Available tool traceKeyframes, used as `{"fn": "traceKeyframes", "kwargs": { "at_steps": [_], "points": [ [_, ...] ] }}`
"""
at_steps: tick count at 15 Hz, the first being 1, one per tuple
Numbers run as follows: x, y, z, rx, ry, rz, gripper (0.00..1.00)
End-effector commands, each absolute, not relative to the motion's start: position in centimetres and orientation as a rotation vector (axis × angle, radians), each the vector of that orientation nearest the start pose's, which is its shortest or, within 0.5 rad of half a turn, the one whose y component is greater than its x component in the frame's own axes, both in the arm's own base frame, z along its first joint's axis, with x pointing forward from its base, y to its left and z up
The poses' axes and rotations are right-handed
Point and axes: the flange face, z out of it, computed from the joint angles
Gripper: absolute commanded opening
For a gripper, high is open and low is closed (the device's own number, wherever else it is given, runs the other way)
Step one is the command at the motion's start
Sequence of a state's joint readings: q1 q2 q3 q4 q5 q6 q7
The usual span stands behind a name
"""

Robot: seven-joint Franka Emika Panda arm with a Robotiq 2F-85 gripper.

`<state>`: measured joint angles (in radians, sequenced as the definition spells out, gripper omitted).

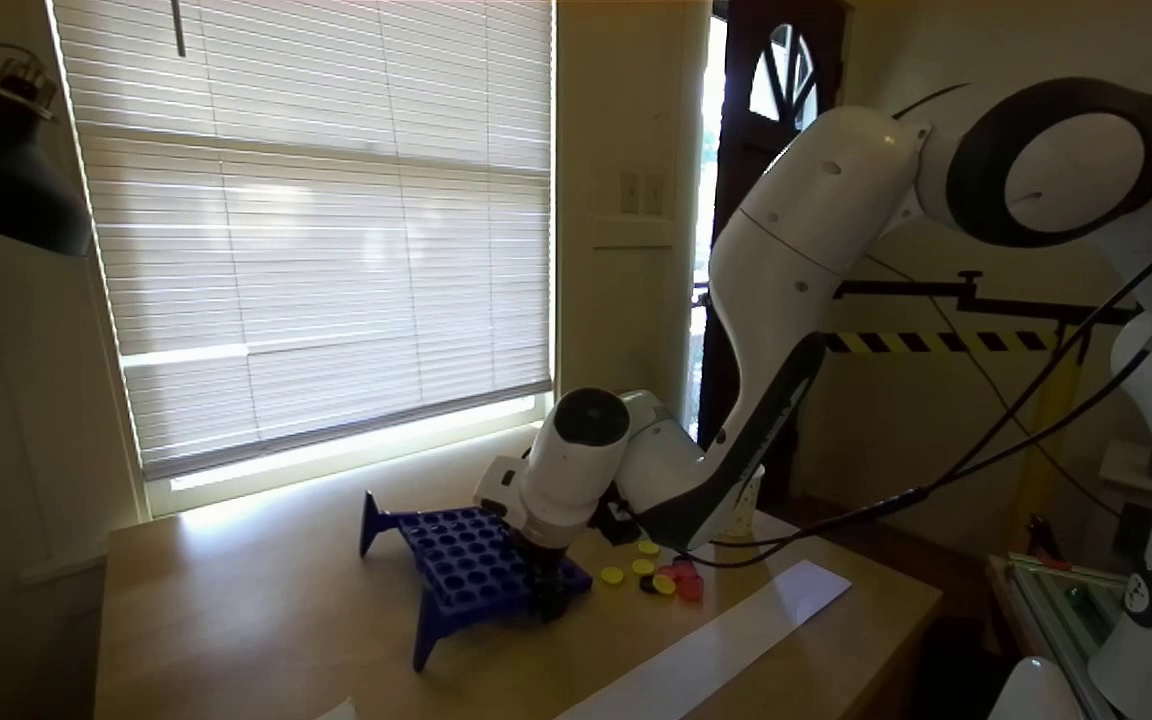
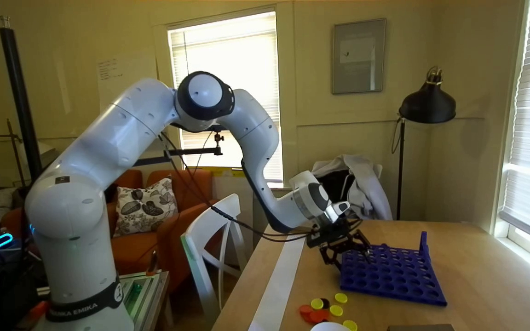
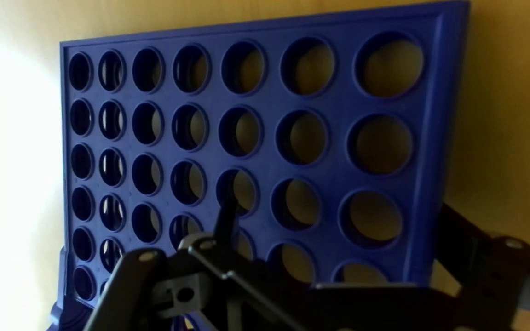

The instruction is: Pick up the blue object and put it upright on the table

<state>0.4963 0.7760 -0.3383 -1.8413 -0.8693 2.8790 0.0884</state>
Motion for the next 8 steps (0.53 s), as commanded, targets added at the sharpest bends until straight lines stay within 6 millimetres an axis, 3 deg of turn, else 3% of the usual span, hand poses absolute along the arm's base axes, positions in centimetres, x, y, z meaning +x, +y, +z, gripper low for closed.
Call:
{"fn": "traceKeyframes", "kwargs": {
  "at_steps": [1,4,5,6,7,8],
  "points": [
    [63.68,16.14,12.28,2.225,1.299,0.367,0.74],
    [63.88,16.23,12.02,2.22,1.299,0.368,0.51],
    [64.07,16.23,12.25,2.217,1.297,0.373,0.55],
    [64.2,16.22,12.3,2.215,1.296,0.376,0.53],
    [64.3,16.2,12.37,2.213,1.294,0.378,0.39],
    [64.38,16.18,12.44,2.212,1.294,0.379,0.33]
  ]
}}
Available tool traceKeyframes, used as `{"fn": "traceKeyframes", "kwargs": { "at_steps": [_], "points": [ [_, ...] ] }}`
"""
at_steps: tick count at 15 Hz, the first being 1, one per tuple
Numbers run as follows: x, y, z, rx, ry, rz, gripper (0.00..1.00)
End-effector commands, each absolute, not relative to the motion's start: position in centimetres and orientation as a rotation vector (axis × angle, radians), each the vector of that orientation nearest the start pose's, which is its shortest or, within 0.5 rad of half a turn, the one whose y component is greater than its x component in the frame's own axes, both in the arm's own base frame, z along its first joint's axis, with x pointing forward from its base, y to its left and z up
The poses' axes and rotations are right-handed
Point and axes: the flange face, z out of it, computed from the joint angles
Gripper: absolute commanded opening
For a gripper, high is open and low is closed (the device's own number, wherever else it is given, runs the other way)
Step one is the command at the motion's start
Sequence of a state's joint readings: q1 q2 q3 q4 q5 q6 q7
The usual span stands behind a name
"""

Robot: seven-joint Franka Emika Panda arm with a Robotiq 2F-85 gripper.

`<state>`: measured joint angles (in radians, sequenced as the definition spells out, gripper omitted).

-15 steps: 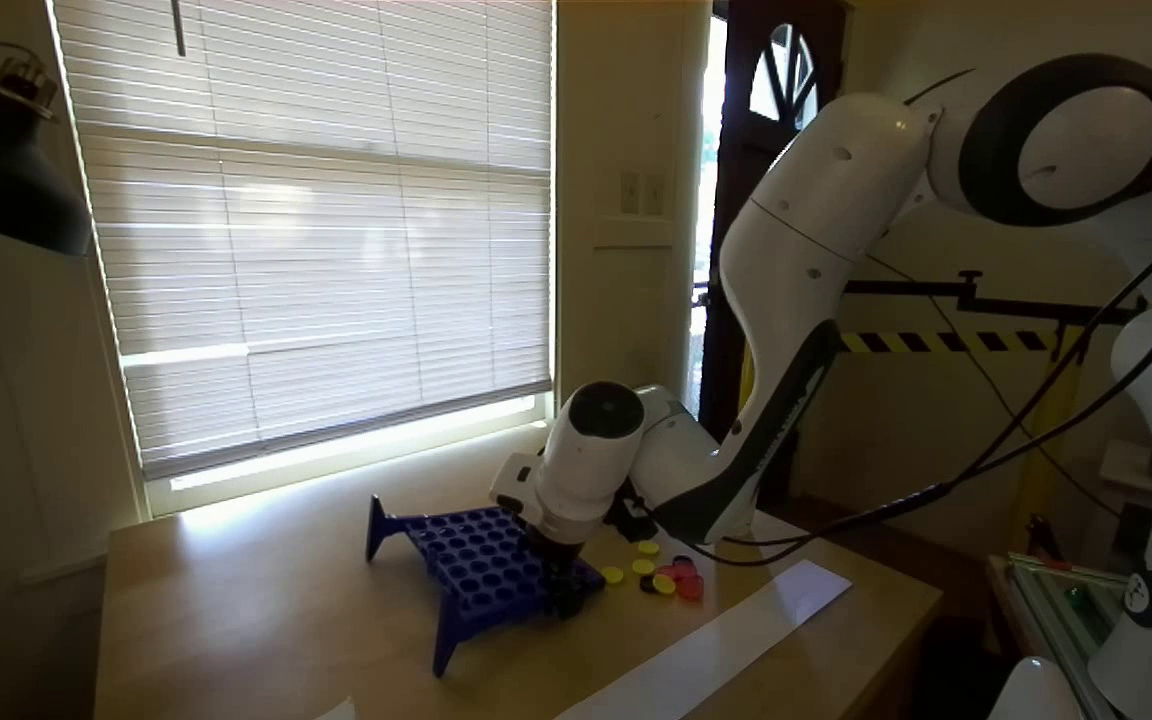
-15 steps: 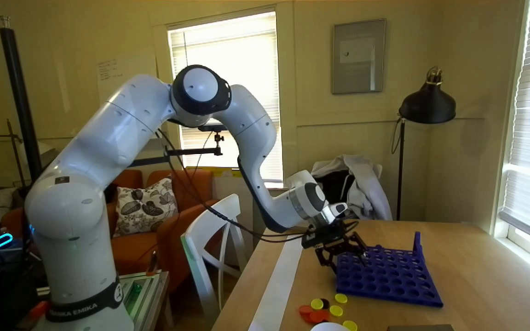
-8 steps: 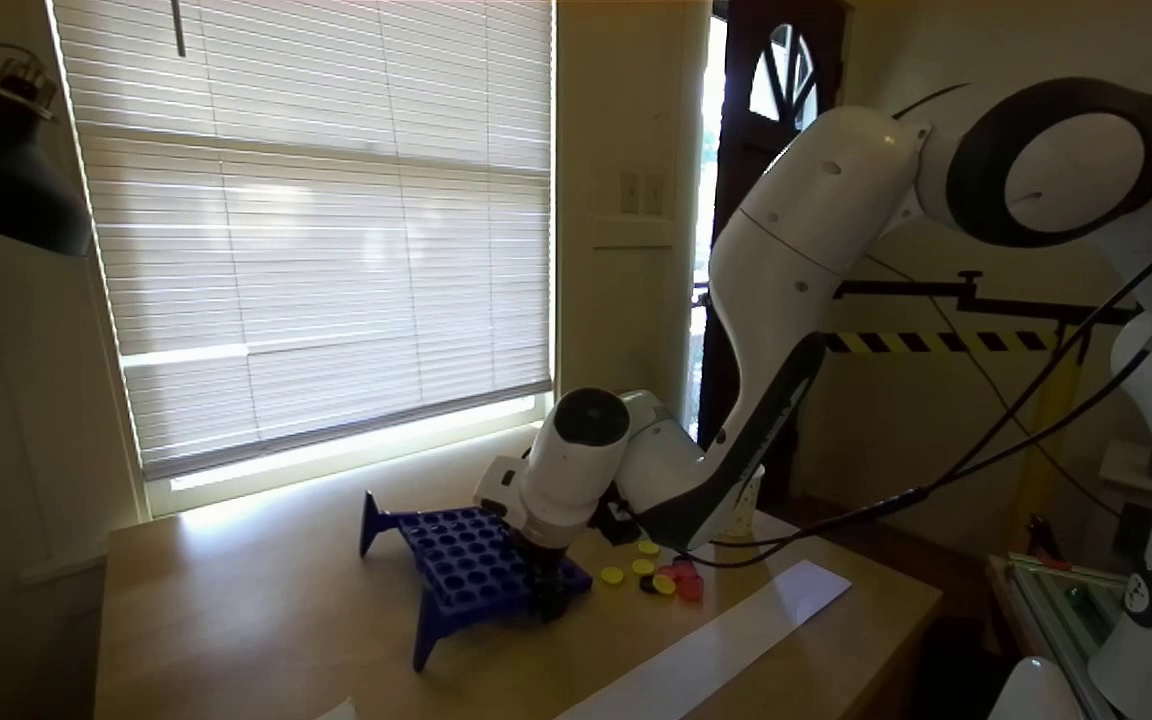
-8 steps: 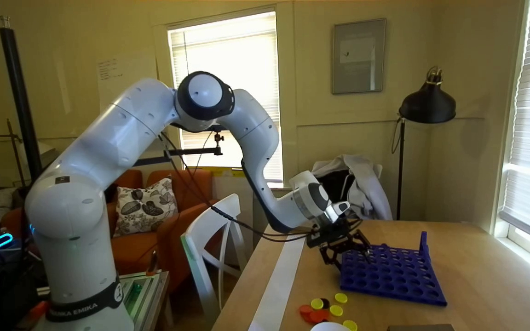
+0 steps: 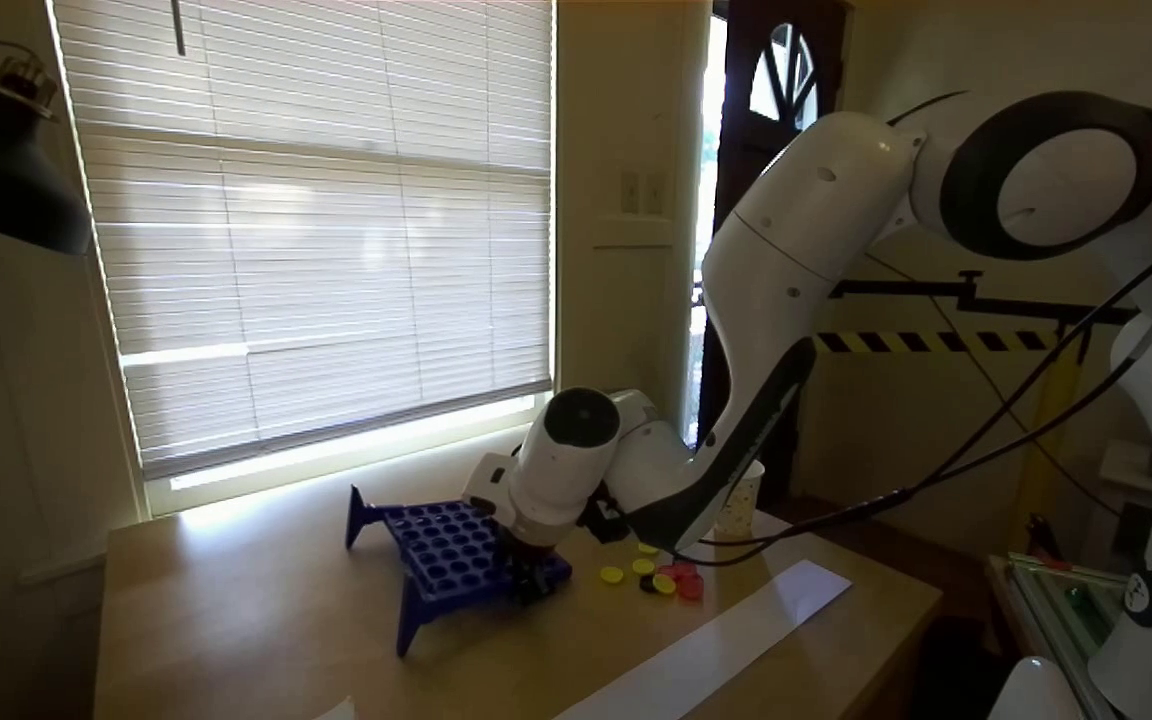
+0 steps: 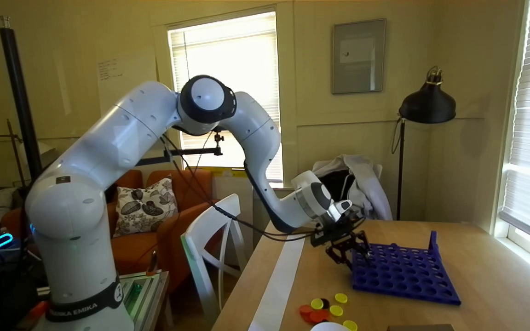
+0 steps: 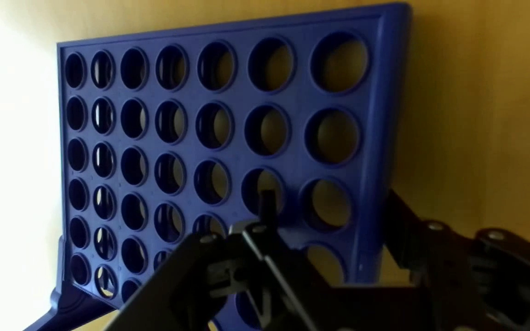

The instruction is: Pick up the blue object and put it upright on the table

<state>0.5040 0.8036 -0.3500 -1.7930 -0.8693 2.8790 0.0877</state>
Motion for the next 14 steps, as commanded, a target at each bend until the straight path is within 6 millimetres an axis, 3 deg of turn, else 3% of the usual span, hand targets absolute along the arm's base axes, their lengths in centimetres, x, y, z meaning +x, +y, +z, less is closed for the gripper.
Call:
{"fn": "traceKeyframes", "kwargs": {
  "at_steps": [1,6,14],
  "points": [
    [64.5,16.1,12.5,2.21,1.292,0.378,0.3],
    [64.7,15.9,13.1,2.189,1.271,0.368,0.21],
    [64.1,16.9,13.6,2.097,1.245,0.262,0.21]
  ]
}}
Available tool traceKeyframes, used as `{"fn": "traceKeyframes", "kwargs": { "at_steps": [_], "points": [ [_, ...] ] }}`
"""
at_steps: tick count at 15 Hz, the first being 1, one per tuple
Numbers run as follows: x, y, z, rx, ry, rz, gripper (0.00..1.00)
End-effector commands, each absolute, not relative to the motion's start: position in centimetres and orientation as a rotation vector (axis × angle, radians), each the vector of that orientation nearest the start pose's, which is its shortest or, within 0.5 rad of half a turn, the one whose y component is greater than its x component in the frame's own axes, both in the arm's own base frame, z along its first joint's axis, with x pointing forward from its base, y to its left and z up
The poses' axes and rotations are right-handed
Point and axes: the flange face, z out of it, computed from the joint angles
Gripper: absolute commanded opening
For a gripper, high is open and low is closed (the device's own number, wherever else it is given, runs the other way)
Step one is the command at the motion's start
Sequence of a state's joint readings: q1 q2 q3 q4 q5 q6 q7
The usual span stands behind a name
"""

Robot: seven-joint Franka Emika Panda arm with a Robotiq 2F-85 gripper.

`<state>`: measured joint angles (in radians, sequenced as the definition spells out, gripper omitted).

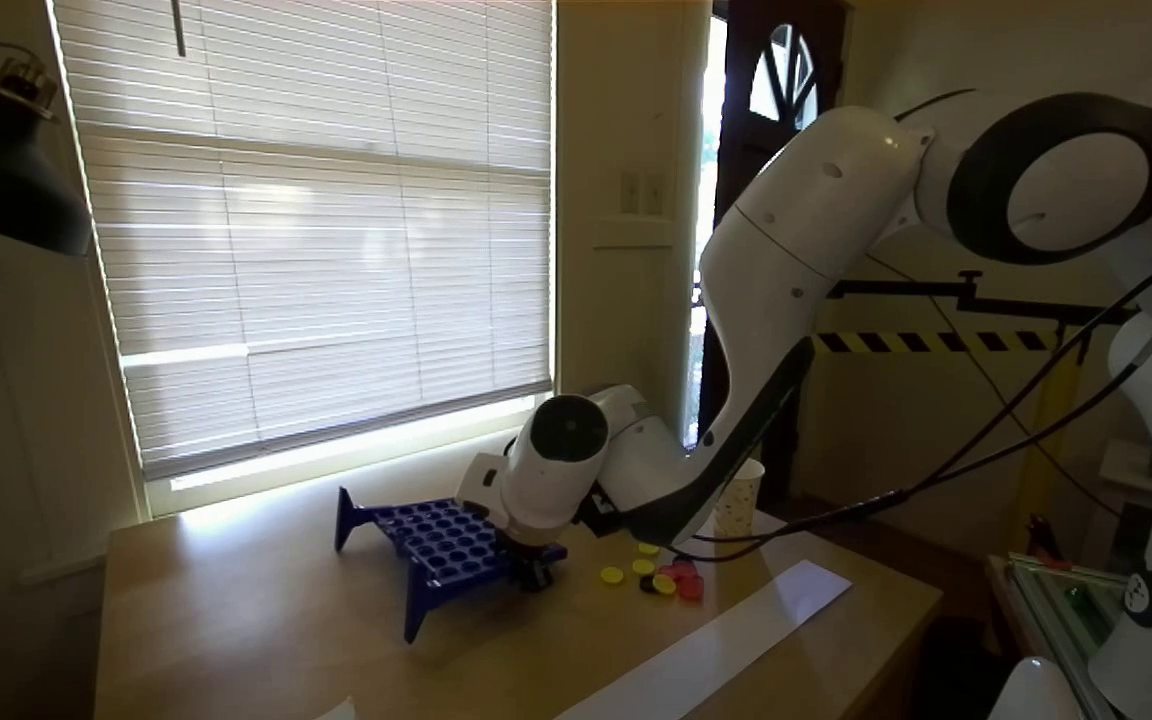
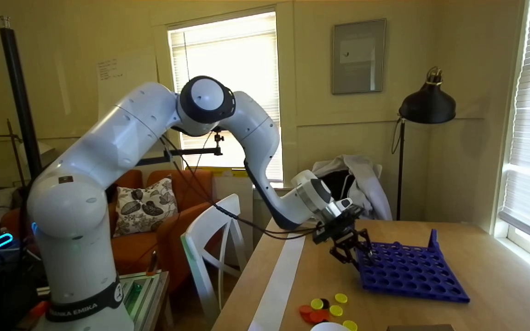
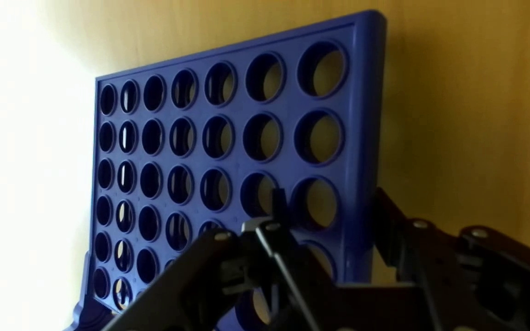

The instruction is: Pick up the blue object and put it upright on the table

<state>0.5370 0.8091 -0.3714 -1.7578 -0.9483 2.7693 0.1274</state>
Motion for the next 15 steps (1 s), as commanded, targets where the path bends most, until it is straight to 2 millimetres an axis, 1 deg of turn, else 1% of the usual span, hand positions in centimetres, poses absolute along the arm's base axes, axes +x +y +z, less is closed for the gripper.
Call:
{"fn": "traceKeyframes", "kwargs": {
  "at_steps": [1,3,7,9,10,12,15],
  "points": [
    [64.1,17.0,13.6,2.066,1.238,0.243,0.21],
    [63.9,17.4,13.6,2.03,1.231,0.222,0.21],
    [63.4,18.5,13.8,1.982,1.241,0.233,0.21],
    [63.0,18.7,13.3,1.973,1.259,0.217,0.21],
    [62.8,18.5,12.7,1.984,1.273,0.214,0.21],
    [62.7,18.3,12.1,2.028,1.293,0.23,0.21],
    [63.1,17.4,12.1,2.075,1.289,0.253,0.21]
  ]
}}
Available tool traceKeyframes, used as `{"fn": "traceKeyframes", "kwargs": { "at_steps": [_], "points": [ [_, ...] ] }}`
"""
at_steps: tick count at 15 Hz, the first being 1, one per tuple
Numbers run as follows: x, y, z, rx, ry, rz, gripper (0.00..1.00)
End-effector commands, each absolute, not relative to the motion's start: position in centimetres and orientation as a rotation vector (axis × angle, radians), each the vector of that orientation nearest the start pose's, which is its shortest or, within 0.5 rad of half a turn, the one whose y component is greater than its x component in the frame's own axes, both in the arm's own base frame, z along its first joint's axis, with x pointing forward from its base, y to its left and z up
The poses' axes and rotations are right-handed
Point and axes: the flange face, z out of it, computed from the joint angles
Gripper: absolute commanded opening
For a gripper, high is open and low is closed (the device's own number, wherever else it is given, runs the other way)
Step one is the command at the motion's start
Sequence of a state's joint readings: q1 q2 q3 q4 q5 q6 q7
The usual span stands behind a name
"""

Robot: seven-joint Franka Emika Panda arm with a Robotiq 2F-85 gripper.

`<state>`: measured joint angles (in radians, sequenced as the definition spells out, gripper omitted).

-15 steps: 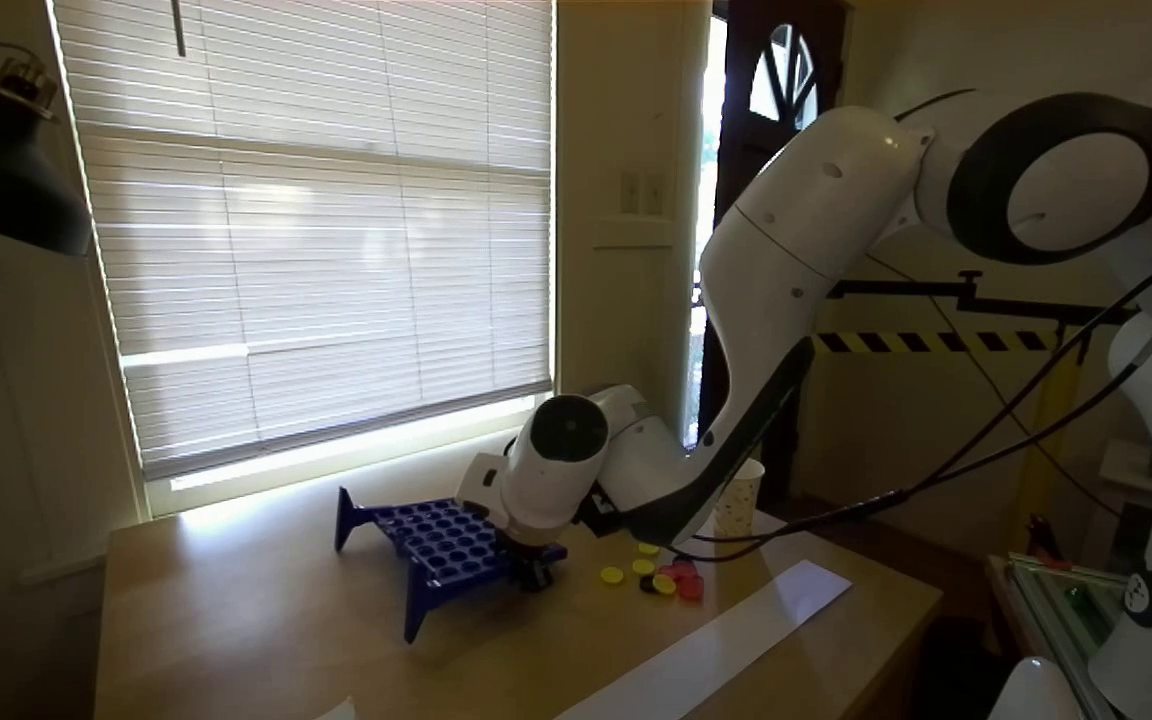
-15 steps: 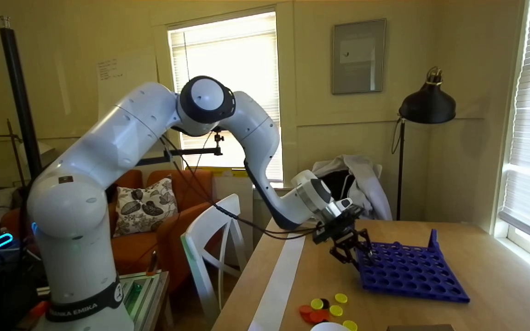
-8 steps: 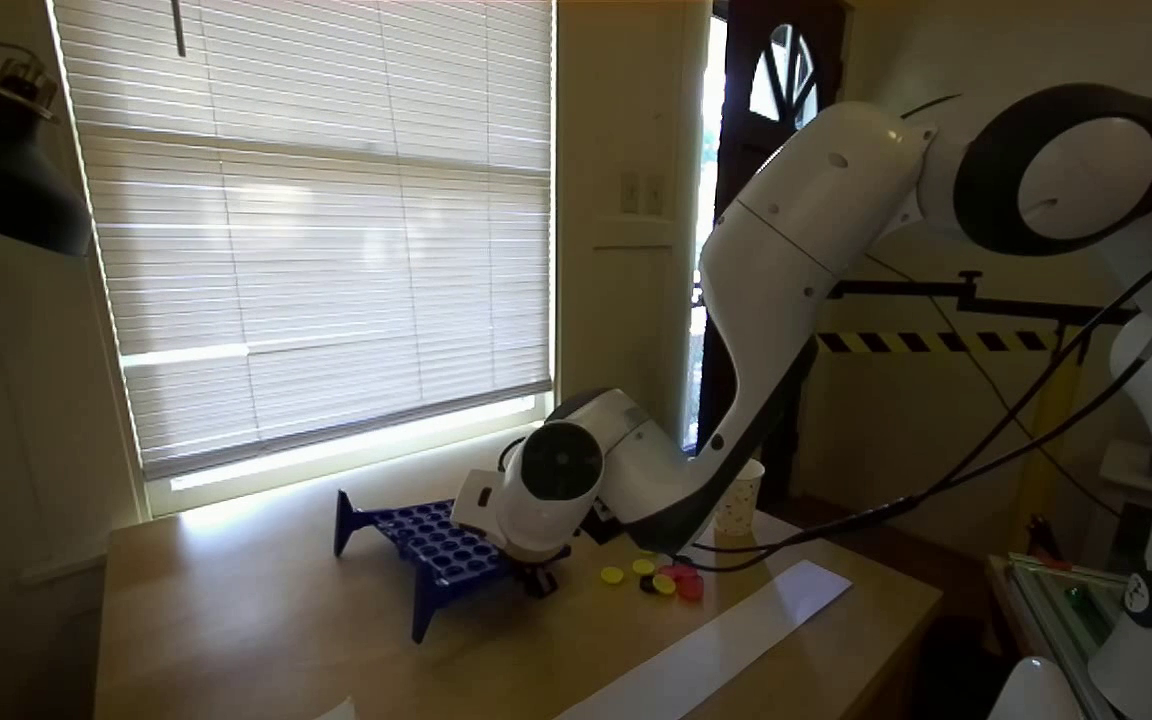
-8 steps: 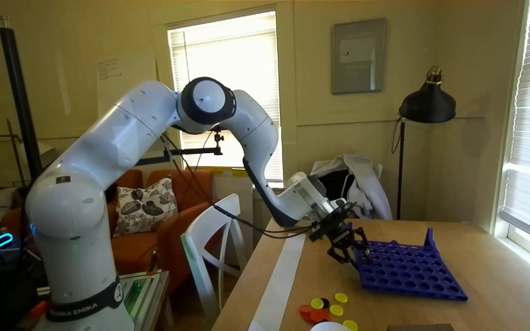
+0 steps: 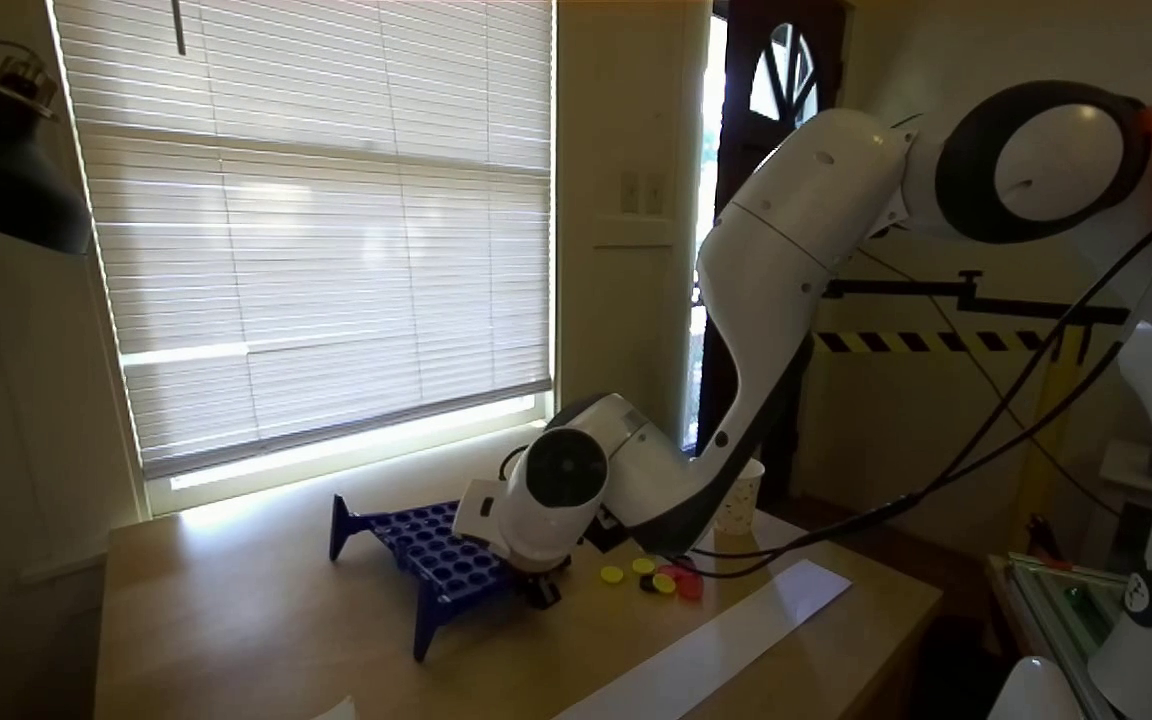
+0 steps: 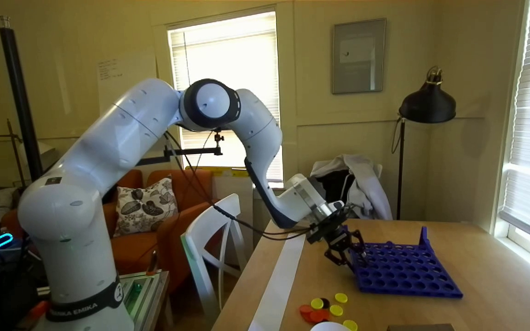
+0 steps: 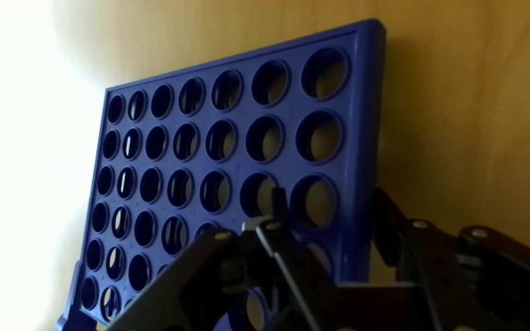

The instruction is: Pick up the blue object and put it upright on the table

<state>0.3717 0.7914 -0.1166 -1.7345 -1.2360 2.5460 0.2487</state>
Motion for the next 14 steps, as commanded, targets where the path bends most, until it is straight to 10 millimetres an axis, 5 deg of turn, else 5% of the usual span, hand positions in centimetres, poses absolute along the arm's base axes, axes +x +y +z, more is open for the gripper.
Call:
{"fn": "traceKeyframes", "kwargs": {
  "at_steps": [1,2,3,7,9,14],
  "points": [
    [63.1,17.2,12.2,2.084,1.287,0.259,0.21],
    [63.3,17.1,12.5,2.088,1.285,0.267,0.21],
    [63.3,17.1,12.6,2.094,1.282,0.273,0.65],
    [63.3,18.0,13.3,2.14,1.286,0.299,0.92],
    [63.3,18.9,13.7,2.168,1.299,0.325,1.0],
    [64.2,19.8,13.0,2.09,1.348,0.351,1.0]
  ]
}}
